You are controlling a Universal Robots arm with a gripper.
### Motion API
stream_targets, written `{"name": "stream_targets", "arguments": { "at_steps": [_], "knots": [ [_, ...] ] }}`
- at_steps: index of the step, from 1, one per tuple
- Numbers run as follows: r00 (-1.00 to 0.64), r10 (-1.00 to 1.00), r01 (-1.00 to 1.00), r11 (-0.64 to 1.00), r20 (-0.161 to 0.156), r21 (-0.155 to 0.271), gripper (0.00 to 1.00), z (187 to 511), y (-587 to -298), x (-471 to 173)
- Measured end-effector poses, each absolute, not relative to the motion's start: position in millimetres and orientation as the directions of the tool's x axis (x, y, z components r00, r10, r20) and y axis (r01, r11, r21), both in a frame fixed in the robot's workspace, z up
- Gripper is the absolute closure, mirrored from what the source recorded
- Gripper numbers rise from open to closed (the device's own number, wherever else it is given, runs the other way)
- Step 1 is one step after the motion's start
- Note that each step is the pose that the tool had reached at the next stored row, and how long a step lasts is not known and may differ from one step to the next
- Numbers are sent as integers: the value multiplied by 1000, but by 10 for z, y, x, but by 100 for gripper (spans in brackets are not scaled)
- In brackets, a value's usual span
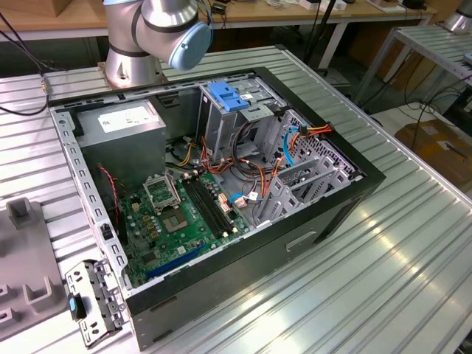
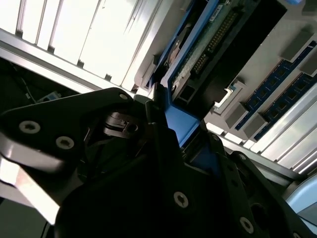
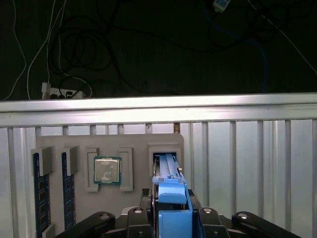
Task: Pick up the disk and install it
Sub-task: 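Pick up the disk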
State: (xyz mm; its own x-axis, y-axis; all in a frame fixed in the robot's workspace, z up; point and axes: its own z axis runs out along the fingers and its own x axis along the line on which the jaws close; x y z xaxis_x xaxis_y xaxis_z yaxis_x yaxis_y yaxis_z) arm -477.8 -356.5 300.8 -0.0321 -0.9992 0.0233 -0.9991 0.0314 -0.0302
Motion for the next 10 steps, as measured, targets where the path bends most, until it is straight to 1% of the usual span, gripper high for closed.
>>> {"name": "stream_targets", "arguments": {
  "at_steps": [10],
  "knots": [
    [-34, -999, -999, 33, 26, -32, 63, 3032, -3565, -4778]
  ]
}}
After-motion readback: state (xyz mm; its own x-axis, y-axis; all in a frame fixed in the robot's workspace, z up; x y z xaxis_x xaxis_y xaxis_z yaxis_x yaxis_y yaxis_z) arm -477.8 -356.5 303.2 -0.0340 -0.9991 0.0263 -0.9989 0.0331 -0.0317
